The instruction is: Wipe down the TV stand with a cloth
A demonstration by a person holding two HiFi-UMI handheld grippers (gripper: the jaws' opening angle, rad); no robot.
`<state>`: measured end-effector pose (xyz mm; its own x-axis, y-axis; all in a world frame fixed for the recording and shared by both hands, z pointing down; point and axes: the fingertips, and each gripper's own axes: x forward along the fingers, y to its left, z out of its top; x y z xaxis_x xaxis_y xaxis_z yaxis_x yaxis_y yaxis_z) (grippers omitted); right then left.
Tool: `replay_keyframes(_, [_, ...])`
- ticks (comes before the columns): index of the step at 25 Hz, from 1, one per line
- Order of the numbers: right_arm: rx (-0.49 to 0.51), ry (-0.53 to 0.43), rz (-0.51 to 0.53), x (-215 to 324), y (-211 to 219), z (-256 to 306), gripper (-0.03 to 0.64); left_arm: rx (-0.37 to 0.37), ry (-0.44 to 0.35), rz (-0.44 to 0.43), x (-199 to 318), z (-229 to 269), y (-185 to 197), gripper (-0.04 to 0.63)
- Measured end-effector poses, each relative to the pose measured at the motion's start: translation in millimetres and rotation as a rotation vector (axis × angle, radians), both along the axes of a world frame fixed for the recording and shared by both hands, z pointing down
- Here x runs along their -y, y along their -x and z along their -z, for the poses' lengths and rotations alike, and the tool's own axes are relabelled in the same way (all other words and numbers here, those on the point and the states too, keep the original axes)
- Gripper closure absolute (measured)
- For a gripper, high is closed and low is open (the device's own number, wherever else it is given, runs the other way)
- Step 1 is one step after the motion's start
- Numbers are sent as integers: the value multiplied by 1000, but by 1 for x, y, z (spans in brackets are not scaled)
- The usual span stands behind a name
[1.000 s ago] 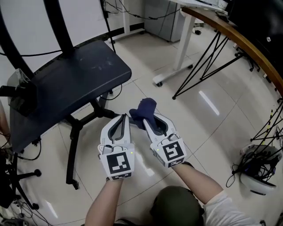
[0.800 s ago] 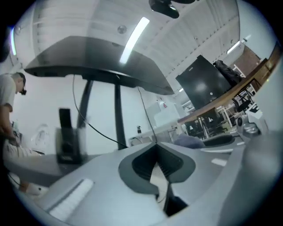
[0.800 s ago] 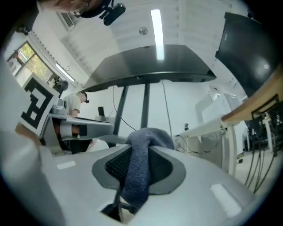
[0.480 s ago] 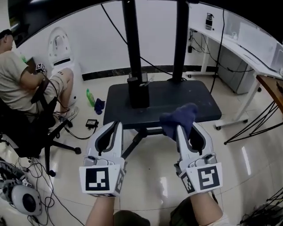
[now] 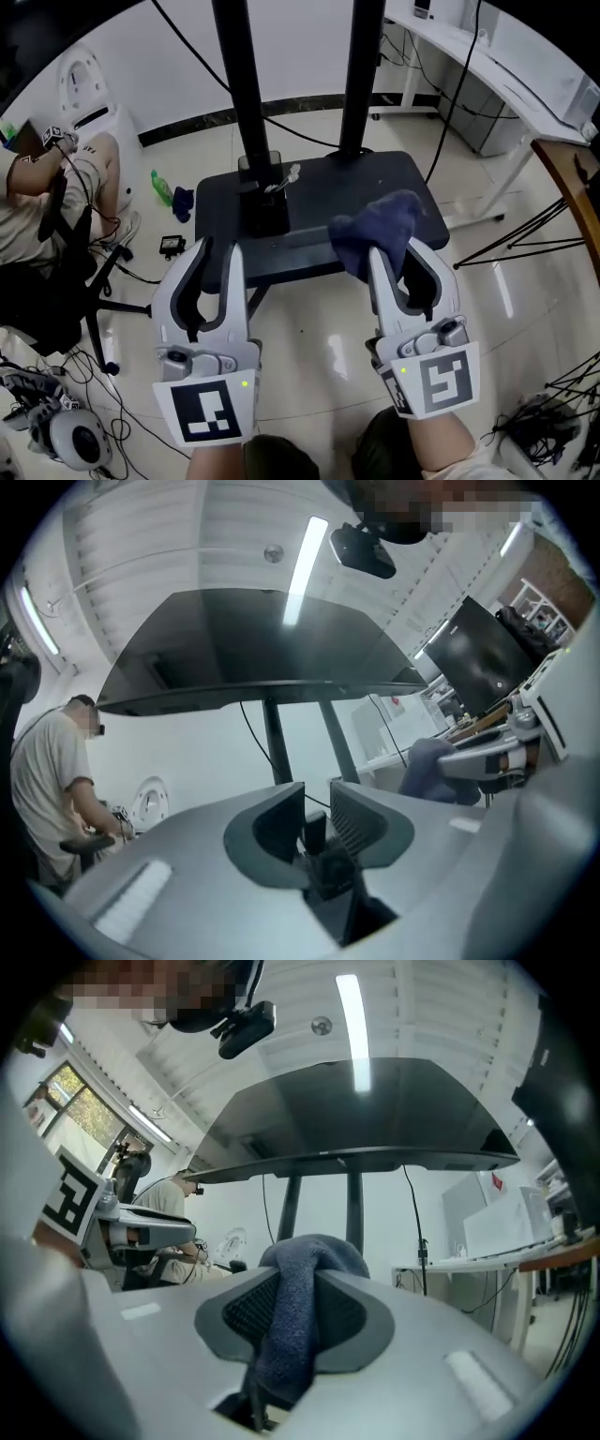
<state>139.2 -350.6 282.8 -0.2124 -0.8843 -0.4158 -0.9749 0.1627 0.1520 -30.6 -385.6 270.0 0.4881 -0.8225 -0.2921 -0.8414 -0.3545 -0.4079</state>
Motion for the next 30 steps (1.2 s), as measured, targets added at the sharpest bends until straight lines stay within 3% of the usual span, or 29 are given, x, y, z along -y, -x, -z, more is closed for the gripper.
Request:
replay_keyframes(2, [29, 21, -20, -19, -12, 57, 517, 105, 150, 55, -10, 34, -1, 414])
replay_keyframes(3, [41, 20, -32, -37, -20, 90, 517, 118, 187, 65, -24, 62, -6, 415])
replay_keyframes(7, [77, 26, -87, -132, -35, 256, 517, 70, 225, 51, -119, 225, -14, 415])
replay_keyframes(12, [27, 43, -117, -243, 60, 536, 515, -44, 245, 19, -219, 488, 80, 416])
replay_keyframes(15, [-38, 161, -127, -316, 75, 644, 517, -52, 238, 30, -292, 615, 98, 414])
replay_keyframes(16, [-36, 157, -130, -339, 72, 677, 517, -53, 237, 31, -316, 648, 98, 416])
replay_keyframes(18, [7, 55, -112, -376, 69, 745, 517, -56, 239, 15, -353, 702, 97, 416])
replay_keyframes(22, [15, 3, -115, -427, 88, 809, 517, -70, 230, -5, -400, 762, 122, 415])
replay_keyframes(25, [-10, 37, -112, -459, 93, 811, 517, -74, 212, 12, -430, 766, 135, 414])
replay_keyframes(30, [20, 1, -65, -532, 69, 806, 517, -80, 196, 41, -502, 752, 124, 416])
